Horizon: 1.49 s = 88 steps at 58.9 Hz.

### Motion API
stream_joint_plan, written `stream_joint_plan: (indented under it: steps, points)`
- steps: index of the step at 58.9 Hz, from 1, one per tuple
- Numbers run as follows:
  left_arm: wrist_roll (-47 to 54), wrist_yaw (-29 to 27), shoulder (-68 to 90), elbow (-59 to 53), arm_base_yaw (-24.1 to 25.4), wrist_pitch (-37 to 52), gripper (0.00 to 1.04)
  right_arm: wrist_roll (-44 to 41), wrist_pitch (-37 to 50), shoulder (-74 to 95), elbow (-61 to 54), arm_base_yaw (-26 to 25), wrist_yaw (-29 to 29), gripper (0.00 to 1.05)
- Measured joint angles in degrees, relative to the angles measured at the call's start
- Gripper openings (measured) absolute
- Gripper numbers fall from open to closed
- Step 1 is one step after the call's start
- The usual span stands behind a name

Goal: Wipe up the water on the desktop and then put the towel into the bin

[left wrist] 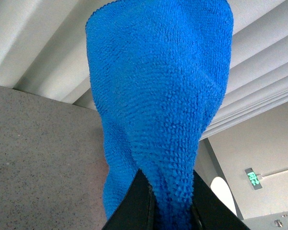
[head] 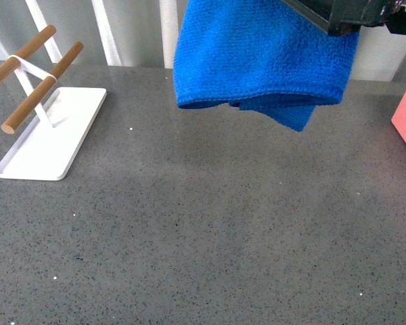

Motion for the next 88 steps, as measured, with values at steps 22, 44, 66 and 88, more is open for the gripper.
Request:
stream_joint_plan:
  steps: [22, 44, 66, 88]
  points:
    - [-0.04, -0.02, 0.02, -0.09, -0.07, -0.57, 0.06, 1.18, -0.37, -0.96, -0.02, -3.65, -0.74, 0.05]
    - [0.42, 0.79, -0.02, -0.90, 1.68, -0.61, 0.38, 2.80, -0.52, -2.58, 0.02, -6.88, -2.10, 0.05]
    - [9.42, 6.03, -7.34, -16.04, 17.00, 0.92, 0.98, 6.43, -0.11, -7.21, 0.04, -12.37, -3.37, 0.05]
    - [21.53, 25.77, -39.47, -43.71, 28.06, -8.72, 0.98, 9.07, 2.16, -6.80, -0.28, -15.45, -3.34, 0.05]
